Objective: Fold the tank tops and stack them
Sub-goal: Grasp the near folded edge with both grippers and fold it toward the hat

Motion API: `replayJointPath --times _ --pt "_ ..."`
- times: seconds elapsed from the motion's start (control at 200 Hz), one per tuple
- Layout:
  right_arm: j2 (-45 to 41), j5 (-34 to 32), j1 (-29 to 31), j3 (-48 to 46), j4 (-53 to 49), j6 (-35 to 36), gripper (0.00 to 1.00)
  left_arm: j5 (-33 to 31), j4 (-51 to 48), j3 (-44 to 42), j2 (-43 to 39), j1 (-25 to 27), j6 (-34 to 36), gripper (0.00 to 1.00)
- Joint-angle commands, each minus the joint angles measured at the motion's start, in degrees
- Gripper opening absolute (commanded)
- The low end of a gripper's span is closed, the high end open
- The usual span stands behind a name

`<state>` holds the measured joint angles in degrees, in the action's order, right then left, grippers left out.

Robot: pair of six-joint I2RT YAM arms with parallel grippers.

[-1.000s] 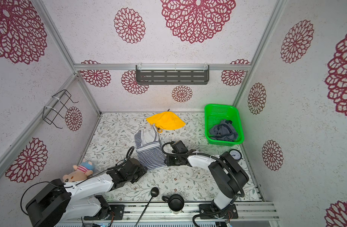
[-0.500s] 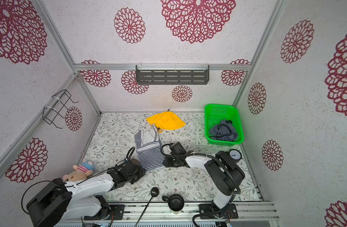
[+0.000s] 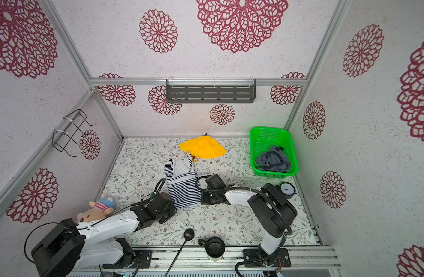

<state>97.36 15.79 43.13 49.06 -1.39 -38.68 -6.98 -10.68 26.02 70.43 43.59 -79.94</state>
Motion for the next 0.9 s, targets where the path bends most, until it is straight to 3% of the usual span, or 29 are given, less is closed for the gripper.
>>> replayJointPath --times 0.0,0.165,0.33,0.566,0.891 --pt "-4.8 -1.0 0.6 1.4 -4.6 0.8 0.0 -1.5 -5.3 2.8 -1.7 1.2 1.1 0.0" --pt "-9.2 -1.4 1.8 2.6 -10.2 1.5 0.0 -3.3 -13.5 7.7 -4.7 3.7 2.1 0.0" --pt "-11.4 -3.4 1.9 6.6 -15.2 3.9 0.0 -6.4 -19.5 11.6 -9.5 2.8 5.0 0.0" --pt "-9.4 -6.2 1.7 14.8 -17.7 8.4 0.0 -4.3 -20.9 14.8 -10.9 -4.4 12.5 0.0" --pt "-1.0 -7.1 -0.6 26.3 -17.7 12.3 0.0 2.6 -15.3 18.0 -5.3 -17.1 23.3 0.0"
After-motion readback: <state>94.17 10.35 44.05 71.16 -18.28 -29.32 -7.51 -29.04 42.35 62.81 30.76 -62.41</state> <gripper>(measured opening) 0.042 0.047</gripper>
